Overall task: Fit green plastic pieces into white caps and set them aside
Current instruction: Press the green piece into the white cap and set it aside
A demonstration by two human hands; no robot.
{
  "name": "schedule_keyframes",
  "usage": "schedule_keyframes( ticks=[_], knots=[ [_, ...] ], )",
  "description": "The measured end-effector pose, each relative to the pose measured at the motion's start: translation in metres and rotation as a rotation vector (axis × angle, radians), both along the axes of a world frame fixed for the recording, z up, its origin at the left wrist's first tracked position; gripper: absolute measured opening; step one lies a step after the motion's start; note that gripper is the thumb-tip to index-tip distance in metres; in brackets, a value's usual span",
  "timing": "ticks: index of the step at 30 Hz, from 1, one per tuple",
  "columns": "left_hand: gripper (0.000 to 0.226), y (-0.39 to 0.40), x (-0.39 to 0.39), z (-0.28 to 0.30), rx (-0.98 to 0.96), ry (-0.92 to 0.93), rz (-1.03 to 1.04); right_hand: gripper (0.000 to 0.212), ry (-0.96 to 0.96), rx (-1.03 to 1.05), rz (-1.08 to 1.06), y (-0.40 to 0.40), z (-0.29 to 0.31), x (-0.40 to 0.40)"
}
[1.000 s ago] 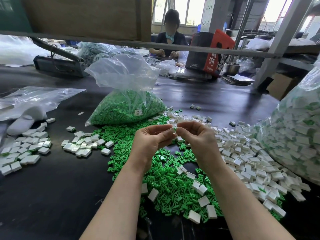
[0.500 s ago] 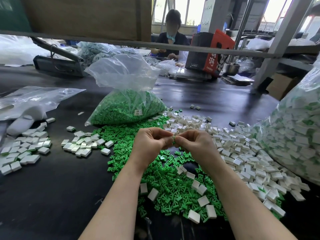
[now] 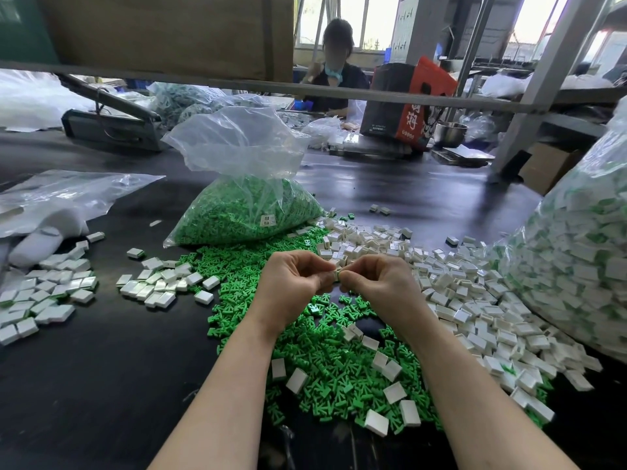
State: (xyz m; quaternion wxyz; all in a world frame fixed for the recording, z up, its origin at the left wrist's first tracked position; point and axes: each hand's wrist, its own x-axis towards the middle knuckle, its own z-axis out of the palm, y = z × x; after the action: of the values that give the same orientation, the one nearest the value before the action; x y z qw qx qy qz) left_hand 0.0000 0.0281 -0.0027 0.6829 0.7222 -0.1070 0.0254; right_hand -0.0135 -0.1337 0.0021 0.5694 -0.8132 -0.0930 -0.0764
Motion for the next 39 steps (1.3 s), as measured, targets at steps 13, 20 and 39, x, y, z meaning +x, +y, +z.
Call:
schedule_keyframes(
  ticks=[13, 20, 39],
  knots=[
    [0.021, -0.0007, -0.0011, 0.0006, 0.015, -0.055, 0.015, 0.01, -0.02, 0.023, -0.006, 0.0015, -0.0005, 0.0001],
    [0.017, -0.0001, 0.0021, -0.0001, -0.055, -0.051, 0.082, 0.009, 0.032, 0.203, -0.034, 0.004, -0.0002, 0.0036],
    [0.028, -0.0014, 0.0016, 0.0016, -0.39, 0.239, -0.027, 0.01, -0.067, 0.356, -0.097, 0.0072, -0.0012, 0.0028]
  ],
)
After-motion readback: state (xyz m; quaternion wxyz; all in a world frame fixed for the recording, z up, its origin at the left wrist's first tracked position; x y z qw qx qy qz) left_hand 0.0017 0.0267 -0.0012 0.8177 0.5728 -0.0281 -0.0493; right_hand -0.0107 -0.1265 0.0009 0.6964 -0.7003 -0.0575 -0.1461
